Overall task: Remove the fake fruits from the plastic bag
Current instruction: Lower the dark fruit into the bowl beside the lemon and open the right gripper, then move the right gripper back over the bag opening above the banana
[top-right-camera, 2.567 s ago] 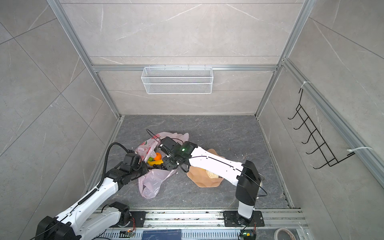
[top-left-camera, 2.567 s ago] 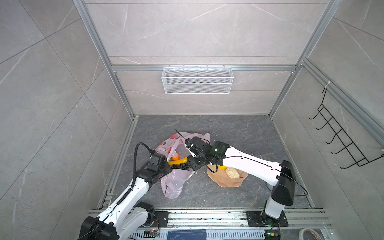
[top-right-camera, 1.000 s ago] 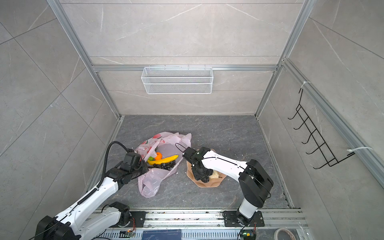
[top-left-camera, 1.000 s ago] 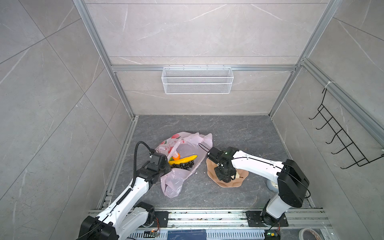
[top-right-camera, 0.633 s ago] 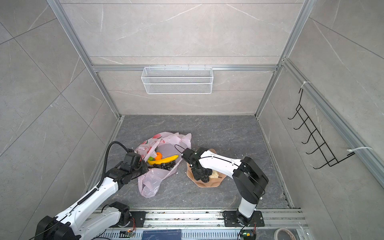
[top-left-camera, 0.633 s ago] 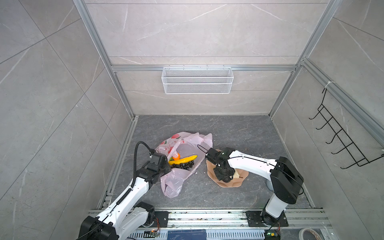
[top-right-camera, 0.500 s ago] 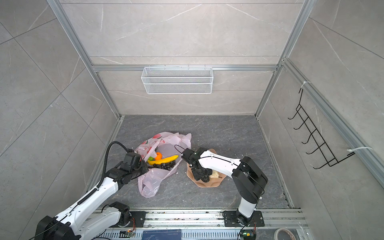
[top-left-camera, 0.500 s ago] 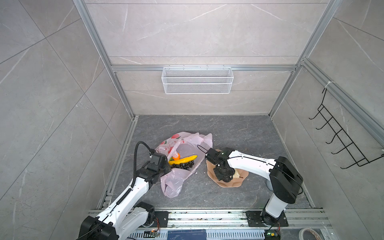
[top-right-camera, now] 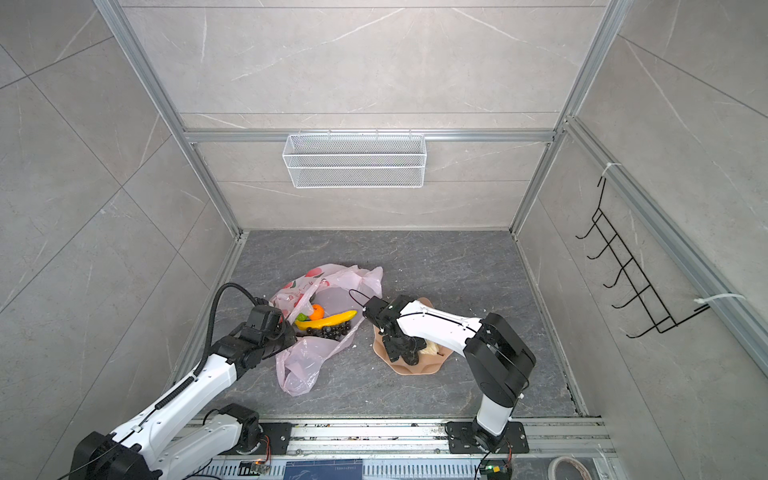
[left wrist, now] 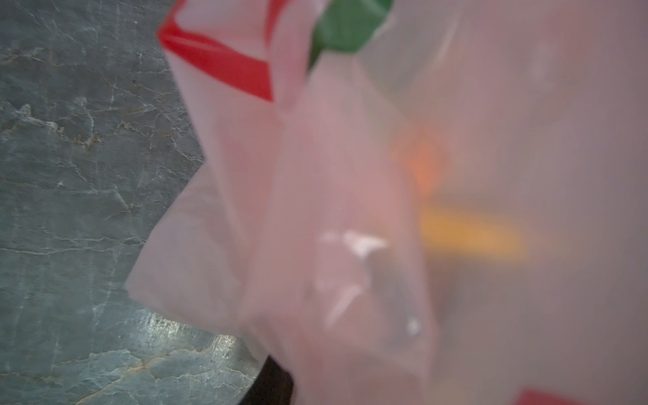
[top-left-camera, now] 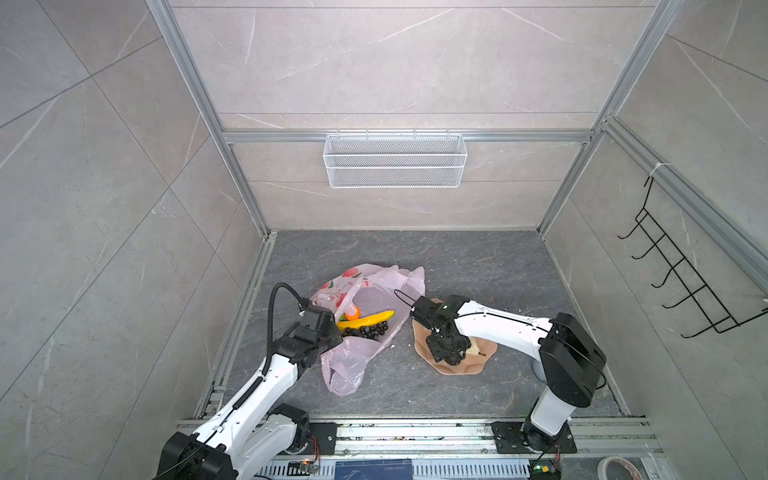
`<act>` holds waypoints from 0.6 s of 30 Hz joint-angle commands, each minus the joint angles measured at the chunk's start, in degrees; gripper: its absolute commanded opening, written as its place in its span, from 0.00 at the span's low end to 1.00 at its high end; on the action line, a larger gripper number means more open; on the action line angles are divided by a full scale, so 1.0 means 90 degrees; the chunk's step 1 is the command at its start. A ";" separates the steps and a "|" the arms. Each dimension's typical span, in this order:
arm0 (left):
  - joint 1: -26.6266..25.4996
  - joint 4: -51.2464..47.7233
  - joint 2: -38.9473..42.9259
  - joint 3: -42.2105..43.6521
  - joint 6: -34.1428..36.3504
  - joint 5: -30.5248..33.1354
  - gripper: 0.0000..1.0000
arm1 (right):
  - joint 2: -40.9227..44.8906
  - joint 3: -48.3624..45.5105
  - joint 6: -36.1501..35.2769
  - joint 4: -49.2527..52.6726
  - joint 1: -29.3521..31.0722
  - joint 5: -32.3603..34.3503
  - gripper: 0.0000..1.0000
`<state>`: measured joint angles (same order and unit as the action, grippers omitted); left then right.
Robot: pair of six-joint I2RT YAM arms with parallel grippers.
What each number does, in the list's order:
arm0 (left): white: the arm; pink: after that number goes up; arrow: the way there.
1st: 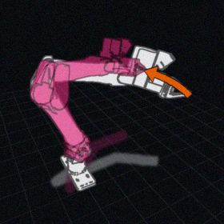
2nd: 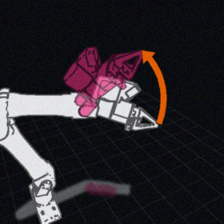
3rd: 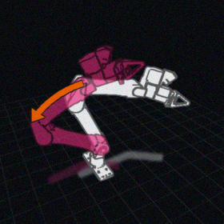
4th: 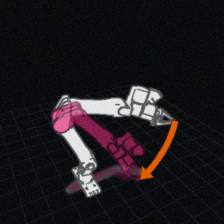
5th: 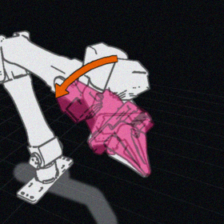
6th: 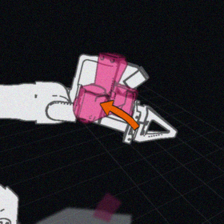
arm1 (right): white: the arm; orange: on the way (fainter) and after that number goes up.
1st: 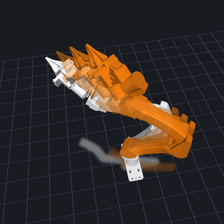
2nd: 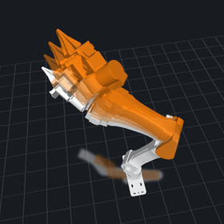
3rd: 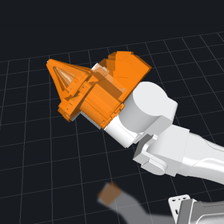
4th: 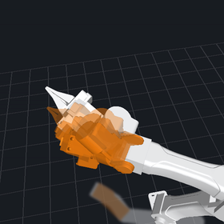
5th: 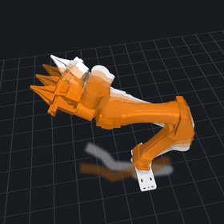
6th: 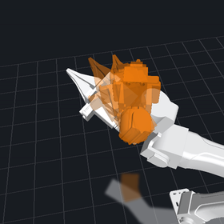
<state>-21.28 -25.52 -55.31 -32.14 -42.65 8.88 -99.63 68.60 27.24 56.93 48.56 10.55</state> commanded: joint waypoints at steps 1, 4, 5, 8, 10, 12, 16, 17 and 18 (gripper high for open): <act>-0.0026 -0.0028 0.0056 -0.0074 0.0113 0.0107 0.23 | 0.0282 0.0177 0.0003 0.0226 -0.0014 0.0103 0.65; -0.0028 0.0000 0.0017 -0.0092 0.0121 0.0062 0.23 | 0.0493 0.0274 0.0032 0.0411 -0.0006 0.0078 0.65; -0.0027 0.0001 0.0004 -0.0106 0.0128 0.0049 0.23 | 0.0600 0.0319 0.0047 0.0472 0.0007 0.0062 0.65; -0.0028 -0.0023 -0.0003 -0.0152 0.0158 0.0066 0.22 | 0.1056 0.0441 0.0099 0.0593 0.0093 0.0010 0.63; -0.0022 -0.0050 0.0011 -0.0178 0.0192 0.0111 0.21 | 0.1332 0.0613 0.0264 0.0691 0.0169 0.0222 0.61; -0.0021 -0.0055 0.0007 -0.0220 0.0264 0.0144 0.20 | 0.1515 0.0889 0.0381 0.0583 0.0385 0.0411 0.60; -0.0035 -0.0229 0.0024 -0.0490 0.0493 0.0303 0.17 | 0.1604 0.1386 0.0347 -0.0567 0.1170 0.0416 0.58; -0.0027 -0.0279 0.0041 -0.0595 0.0545 0.0353 0.16 | 0.1545 0.1443 0.0316 -0.0864 0.1282 0.0362 0.58; -0.0032 -0.0348 0.0038 -0.0730 0.0633 0.0394 0.14 | 0.1445 0.1494 0.0303 -0.1211 0.1355 0.0233 0.58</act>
<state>-21.30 -27.44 -55.35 -34.33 -40.29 9.82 -85.65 80.31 29.23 54.33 58.76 12.95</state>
